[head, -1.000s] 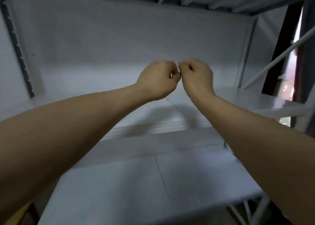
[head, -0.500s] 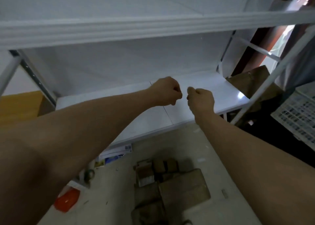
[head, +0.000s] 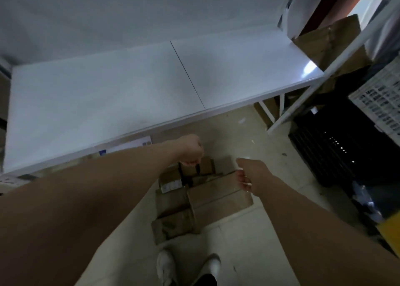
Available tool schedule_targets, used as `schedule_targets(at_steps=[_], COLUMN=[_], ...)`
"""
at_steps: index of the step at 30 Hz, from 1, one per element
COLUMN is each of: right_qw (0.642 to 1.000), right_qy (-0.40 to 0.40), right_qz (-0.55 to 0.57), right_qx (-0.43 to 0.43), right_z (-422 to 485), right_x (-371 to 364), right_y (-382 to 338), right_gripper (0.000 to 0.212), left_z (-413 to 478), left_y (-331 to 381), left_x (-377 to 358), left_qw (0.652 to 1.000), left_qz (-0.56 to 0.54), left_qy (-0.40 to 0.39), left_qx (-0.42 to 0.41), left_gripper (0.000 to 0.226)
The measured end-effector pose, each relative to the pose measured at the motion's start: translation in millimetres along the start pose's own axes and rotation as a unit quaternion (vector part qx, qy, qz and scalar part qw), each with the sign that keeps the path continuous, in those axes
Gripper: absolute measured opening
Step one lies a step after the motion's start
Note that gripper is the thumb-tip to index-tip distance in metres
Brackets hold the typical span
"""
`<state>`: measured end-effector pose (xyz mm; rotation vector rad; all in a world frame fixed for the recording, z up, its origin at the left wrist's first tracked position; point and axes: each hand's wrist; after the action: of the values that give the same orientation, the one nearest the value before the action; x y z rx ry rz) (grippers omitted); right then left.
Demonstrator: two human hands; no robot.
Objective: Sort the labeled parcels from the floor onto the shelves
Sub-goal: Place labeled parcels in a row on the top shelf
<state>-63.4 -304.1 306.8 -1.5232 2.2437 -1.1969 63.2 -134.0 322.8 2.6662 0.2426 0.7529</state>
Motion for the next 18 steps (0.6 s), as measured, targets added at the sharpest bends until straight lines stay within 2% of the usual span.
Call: schedule_targets(at_steps=[4,9,13,18], right_qw=[1.0,0.998,0.992,0.97], right_qy=[0.005,0.001,-0.008,0.038], right_qz=[-0.012,-0.063,-0.124,-0.237], right_qx=[-0.016,0.015,0.028,0.026], right_z=[56.7,150.5,223.1,301.2], right_x=[6.1,-8.0,-18.6,-27.5], right_y=[40.1,93.3,136.1,181.6], right_gripper=[0.023,0.027,0.042,0.059], left_z=[65.3,154.2,219.1,287.3], left_y=[-32.7,-76.6,-105.9,-127.6], left_x=[-42.7,-91.3,-138.9,-187.4], left_qw=[0.996,0.984,0.975,0.962], left_qz=[0.005,-0.061,-0.061,-0.075], left_qy=[-0.031,-0.032,-0.04,-0.092], left_qx=[0.085,0.162,0.208,0.245], left_gripper=[0.02,0.022,0.025,0.055])
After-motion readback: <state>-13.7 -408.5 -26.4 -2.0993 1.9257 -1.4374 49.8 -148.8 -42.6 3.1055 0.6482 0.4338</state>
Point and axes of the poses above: each hand's wrist, its own z-axis towards the middle knuckle, its own x-axis out of the back of the hand, y = z × x, and after that the axes turned 14 degrees about x, right-handed
